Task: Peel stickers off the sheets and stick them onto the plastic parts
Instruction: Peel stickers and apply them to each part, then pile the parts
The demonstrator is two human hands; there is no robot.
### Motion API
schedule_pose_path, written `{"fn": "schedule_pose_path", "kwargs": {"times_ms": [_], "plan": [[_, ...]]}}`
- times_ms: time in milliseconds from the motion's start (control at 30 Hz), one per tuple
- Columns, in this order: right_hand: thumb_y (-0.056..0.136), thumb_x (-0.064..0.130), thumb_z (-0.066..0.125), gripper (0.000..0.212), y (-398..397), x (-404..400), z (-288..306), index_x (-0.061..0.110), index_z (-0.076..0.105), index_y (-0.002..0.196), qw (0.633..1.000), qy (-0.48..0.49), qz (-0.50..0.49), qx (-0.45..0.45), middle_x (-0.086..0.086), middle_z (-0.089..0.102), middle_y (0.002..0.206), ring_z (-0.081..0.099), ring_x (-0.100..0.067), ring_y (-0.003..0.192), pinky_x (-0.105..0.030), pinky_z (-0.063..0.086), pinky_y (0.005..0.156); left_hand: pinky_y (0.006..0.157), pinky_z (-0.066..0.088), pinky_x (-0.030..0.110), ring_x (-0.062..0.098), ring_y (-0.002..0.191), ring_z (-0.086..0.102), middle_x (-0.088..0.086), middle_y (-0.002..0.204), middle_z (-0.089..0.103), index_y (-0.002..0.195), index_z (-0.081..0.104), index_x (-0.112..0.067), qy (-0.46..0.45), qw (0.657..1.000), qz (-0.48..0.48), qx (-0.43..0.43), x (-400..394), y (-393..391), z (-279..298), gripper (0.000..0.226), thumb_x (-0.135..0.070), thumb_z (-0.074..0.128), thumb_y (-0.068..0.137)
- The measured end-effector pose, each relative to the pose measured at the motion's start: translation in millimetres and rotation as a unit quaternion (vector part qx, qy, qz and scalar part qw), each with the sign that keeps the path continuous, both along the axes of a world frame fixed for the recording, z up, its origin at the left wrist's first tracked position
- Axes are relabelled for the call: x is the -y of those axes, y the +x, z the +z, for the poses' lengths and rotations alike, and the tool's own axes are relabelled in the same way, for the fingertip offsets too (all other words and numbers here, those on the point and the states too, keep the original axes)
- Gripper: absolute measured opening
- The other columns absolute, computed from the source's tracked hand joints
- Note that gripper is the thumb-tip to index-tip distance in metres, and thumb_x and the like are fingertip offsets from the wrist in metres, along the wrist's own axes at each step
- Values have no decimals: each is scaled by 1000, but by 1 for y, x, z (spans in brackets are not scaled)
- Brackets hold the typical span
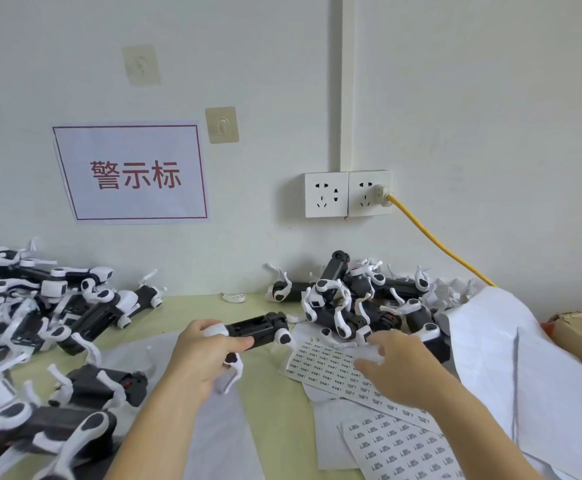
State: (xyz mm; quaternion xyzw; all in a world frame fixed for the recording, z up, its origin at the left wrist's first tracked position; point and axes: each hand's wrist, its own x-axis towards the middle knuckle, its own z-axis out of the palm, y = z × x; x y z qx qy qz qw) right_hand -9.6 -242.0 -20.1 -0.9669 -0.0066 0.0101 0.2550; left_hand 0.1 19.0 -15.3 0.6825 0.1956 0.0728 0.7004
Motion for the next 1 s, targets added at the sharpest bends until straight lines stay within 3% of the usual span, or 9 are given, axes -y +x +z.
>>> {"fn": "schedule_pose_path", "kwargs": {"times_ms": [133, 233, 367, 467, 567, 667, 867, 933, 1000], "plan": [[88, 52, 68, 60, -3, 0, -5, 20, 45, 134, 994, -100, -9, -40, 1, 52, 135, 56, -19, 114, -36, 48, 97, 71, 49, 33, 23, 74, 58, 7, 110, 56, 117, 57, -15, 42, 999, 8, -9, -2, 3, -2, 52, 9, 77, 76], [79, 50, 78, 64, -4, -1, -3, 23, 48, 129, 993, -105, -22, -42, 3, 53, 131, 52, -21, 119, -41, 45, 101, 65, 47, 30, 24, 72, 61, 6, 106, 62, 120, 60, -24, 126, 992, -11, -6, 0, 0, 1, 57, 4, 77, 73], [73, 48, 84, 74, -7, -3, 3, 26, 49, 135, 992, -113, -37, -38, 8, 51, 134, 45, -19, 129, -46, 36, 107, 94, 44, 41, 28, 103, 59, -13, 92, 52, 118, 54, -38, 265, 964, 5, -26, 12, -4, 5, 60, -12, 75, 68], [77, 38, 83, 65, -8, -4, 9, 28, 52, 133, 995, -80, -51, -11, 8, 53, 128, 56, -16, 113, -38, 46, 98, 100, 32, 43, 25, 114, 50, -7, 104, 58, 118, 48, -46, 389, 919, 22, -56, 21, -6, 5, 57, -16, 67, 72], [82, 30, 79, 46, -6, 2, 15, 26, 61, 124, 999, -9, -42, -22, 6, 64, 111, 69, -10, 78, -28, 60, 72, 102, 33, 43, 22, 110, 51, -7, 108, 53, 119, 53, -42, 451, 890, 27, -56, 24, -6, 3, 52, -10, 58, 78], [88, 29, 74, 8, -6, 16, 25, 28, 71, 95, 998, 51, -28, -19, 12, 72, 69, 67, -7, 59, -9, 47, 47, 102, 33, 42, 25, 109, 50, -3, 105, 45, 119, 54, -35, 477, 876, 44, -58, 21, -7, 4, 48, -6, 55, 81], [87, 26, 76, 9, -10, 27, 36, 31, 70, 92, 967, 247, -45, 36, 7, 76, 72, 74, -13, 62, -34, 60, 66, 113, 23, 50, 28, 136, 29, 2, 128, 43, 133, 42, -33, 509, 855, 12, -98, 23, -10, 9, 60, -17, 66, 81], [87, 27, 76, 8, -10, 24, 35, 30, 71, 92, 956, 287, -40, 51, 9, 76, 73, 74, -12, 63, -35, 60, 66, 112, 21, 54, 30, 145, 11, 4, 137, 34, 135, 36, -34, 545, 833, 11, -93, 35, -13, 12, 64, -33, 70, 81], [86, 30, 76, 7, -9, 17, 33, 32, 71, 92, 947, 312, -31, 70, 13, 76, 73, 73, -9, 62, -27, 57, 57, 106, 24, 51, 29, 144, 11, 4, 136, 34, 130, 40, -32, 572, 818, 15, -56, 56, -19, 15, 57, -45, 68, 82]]}}
